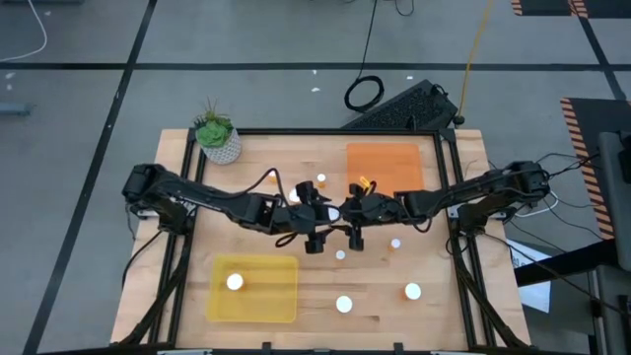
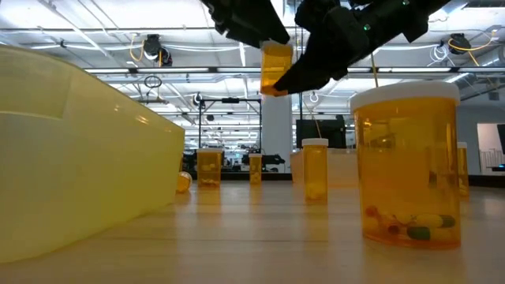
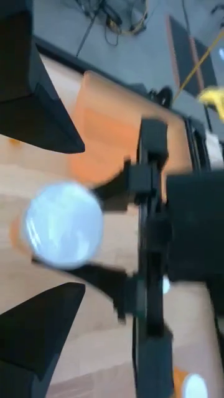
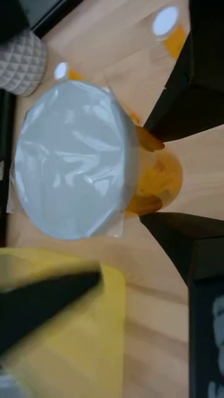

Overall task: Pick and place medicine bottles into bin by pill shape (circle, oval)
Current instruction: Put the large pill bottle into the yellow bin

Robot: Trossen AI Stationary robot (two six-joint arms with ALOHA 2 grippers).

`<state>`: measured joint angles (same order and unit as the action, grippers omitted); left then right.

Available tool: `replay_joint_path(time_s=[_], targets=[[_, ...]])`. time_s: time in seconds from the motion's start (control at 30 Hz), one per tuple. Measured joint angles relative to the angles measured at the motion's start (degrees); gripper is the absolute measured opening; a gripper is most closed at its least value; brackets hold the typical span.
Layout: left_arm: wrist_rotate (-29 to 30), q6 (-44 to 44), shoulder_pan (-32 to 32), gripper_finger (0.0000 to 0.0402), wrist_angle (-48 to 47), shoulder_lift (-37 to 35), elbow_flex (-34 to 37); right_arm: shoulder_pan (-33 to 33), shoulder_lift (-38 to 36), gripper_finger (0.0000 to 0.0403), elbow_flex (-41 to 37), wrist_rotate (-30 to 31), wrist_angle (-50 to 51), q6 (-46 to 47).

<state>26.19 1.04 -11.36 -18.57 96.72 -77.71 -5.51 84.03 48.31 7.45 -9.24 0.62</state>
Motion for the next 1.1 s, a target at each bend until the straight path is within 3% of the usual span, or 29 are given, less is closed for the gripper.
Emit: replay_joint_path(time_s=[0.17, 0.5, 0.67, 0.97, 1.1], targets=[[0.69, 0.19, 0.10, 0.0360, -0.26, 0.01, 0.00, 0.08, 0.07, 0.0171, 0.02, 0.07, 0.20, 0.02], [-5.04, -1.59, 2.69, 0.0356, -1.92, 0.62, 0.00, -0.09, 0.07, 0.0171, 0.00, 0.19, 0.36, -0.67], [-9.53, -1.54, 3.65, 0.0318, -0.92, 1.27, -0.02, -0.51, 0.07, 0.0171, 0.00, 0.25, 0.31, -1.52], [-9.87, -1.14, 3.36, 0.0230, -1.03, 1.34, 0.00, -0.49, 0.07, 0.0171, -0.04, 0.32, -0.02, -1.38], [-9.85, -1.18, 3.24, 0.0211, -1.03, 1.34, 0.00, -0.49, 0.07, 0.0171, -0.04, 0.29, -0.02, -1.33]])
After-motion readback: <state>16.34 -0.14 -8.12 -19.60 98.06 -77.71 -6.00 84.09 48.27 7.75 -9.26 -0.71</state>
